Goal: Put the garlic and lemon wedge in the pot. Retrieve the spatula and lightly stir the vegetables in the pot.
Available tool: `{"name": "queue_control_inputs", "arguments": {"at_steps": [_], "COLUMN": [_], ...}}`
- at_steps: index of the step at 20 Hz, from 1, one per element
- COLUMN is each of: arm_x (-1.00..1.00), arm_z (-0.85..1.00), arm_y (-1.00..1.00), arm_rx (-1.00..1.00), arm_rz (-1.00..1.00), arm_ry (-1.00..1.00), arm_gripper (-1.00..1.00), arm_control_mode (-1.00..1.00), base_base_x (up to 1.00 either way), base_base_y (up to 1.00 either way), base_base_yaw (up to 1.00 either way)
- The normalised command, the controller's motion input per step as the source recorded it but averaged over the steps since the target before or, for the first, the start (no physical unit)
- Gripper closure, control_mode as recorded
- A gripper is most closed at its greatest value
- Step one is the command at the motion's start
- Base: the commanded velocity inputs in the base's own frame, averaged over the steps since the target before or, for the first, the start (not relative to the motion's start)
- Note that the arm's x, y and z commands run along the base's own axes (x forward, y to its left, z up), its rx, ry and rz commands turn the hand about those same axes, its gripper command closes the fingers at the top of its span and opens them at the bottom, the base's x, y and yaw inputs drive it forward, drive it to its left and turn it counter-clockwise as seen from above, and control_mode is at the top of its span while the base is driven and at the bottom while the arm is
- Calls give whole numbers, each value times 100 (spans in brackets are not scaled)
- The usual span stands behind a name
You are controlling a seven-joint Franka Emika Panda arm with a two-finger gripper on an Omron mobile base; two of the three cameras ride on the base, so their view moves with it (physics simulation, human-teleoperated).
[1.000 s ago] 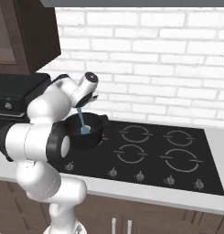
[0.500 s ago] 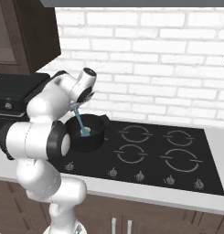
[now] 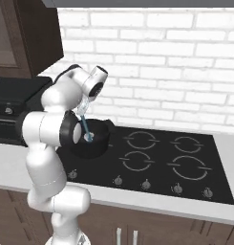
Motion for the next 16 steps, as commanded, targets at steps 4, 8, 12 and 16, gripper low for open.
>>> {"name": "queue_control_inputs", "arguments": {"at_steps": [4,8,12,16], "arm_x": [-1,-52,-56,-43], "arm_z": [0,0,0,1], "arm_y": [0,0,0,0], "arm_rx": [0,0,0,0], "arm_rz": [57,38,28,34], "arm_ry": [-33,-22,-13,-5], "arm_gripper": [100,100,100,100], "arm_control_mode": [-100,-100,-100,-100], "base_base_x": [0,0,0,0], "base_base_y": [0,0,0,0], "base_base_yaw": [0,0,0,0]}}
